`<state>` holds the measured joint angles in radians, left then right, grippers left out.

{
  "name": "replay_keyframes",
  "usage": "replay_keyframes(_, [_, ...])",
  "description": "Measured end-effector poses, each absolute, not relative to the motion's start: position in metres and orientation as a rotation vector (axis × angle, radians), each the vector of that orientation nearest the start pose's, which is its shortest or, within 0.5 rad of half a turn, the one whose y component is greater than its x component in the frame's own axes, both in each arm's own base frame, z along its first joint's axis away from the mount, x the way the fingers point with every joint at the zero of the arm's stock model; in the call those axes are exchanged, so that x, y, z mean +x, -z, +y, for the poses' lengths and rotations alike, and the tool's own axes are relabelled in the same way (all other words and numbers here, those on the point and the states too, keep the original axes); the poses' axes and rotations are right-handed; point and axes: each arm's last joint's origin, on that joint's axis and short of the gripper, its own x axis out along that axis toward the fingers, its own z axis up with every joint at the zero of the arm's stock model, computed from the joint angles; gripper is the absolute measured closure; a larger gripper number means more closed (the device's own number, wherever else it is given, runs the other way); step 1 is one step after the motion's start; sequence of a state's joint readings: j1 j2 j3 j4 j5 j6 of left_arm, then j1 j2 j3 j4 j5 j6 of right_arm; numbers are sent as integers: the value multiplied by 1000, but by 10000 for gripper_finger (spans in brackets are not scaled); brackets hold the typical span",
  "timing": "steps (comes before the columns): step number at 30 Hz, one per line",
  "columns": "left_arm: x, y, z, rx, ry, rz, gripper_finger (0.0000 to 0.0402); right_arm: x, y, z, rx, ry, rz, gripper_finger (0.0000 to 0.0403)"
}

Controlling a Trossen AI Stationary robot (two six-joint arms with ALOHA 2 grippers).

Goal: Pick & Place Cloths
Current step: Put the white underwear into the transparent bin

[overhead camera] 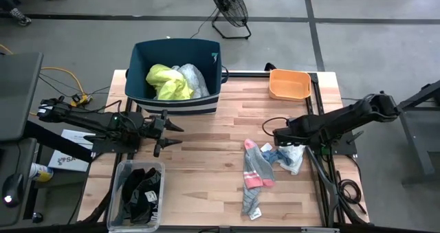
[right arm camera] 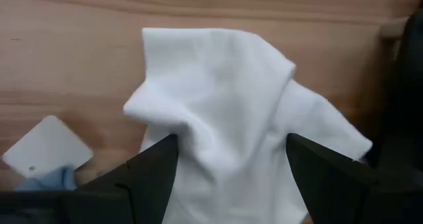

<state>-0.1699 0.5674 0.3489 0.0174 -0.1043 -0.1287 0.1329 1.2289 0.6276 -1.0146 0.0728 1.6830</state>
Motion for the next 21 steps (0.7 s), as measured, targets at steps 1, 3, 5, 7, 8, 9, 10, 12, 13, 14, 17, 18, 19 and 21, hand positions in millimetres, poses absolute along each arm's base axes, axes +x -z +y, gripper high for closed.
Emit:
replay_keyframes(1, [143, -232, -21, -101, 52, 203, 190, 161, -164, 19, 1124, 1254, 1186, 128])
replay_keyframes(3, [143, -232, -21, -108, 52, 203, 190, 159, -157, 19, 1145, 1257, 1175, 128])
replay_keyframes(5, [143, -232, -21, -108, 52, 203, 190, 156, -149, 19, 1171, 1260, 1181, 128])
replay_keyframes(7, [143, -231, -21, -108, 52, 204, 190, 153, -142, 20, 1195, 1257, 1180, 128])
replay_keyframes(8, [143, -231, -21, -108, 52, 205, 190, 153, -140, 20, 1205, 1252, 1177, 129])
replay_keyframes(9, [142, -231, -21, -108, 51, 206, 190, 152, -138, 20, 1210, 1248, 1172, 131])
replay_keyframes(10, [142, -231, -21, -108, 51, 207, 190, 152, -137, 20, 1215, 1241, 1168, 135])
replay_keyframes(12, [142, -231, -21, -108, 51, 210, 190, 153, -137, 20, 1218, 1234, 1162, 148])
replay_keyframes(13, [142, -231, -21, -109, 51, 210, 190, 154, -137, 20, 1216, 1230, 1158, 157])
replay_keyframes(14, [142, -231, -21, -111, 51, 209, 190, 154, -137, 19, 1212, 1229, 1153, 167])
replay_keyframes(17, [142, -231, -21, -112, 50, 209, 190, 154, -136, 19, 1194, 1232, 1138, 204])
replay_keyframes(18, [142, -231, -21, -113, 47, 209, 190, 154, -136, 19, 1189, 1235, 1132, 218])
replay_keyframes(19, [142, -231, -21, -114, 45, 209, 190, 154, -136, 19, 1186, 1236, 1127, 232])
replay_keyframes(21, [142, -231, -21, -118, 44, 209, 190, 154, -136, 18, 1173, 1235, 1122, 263])
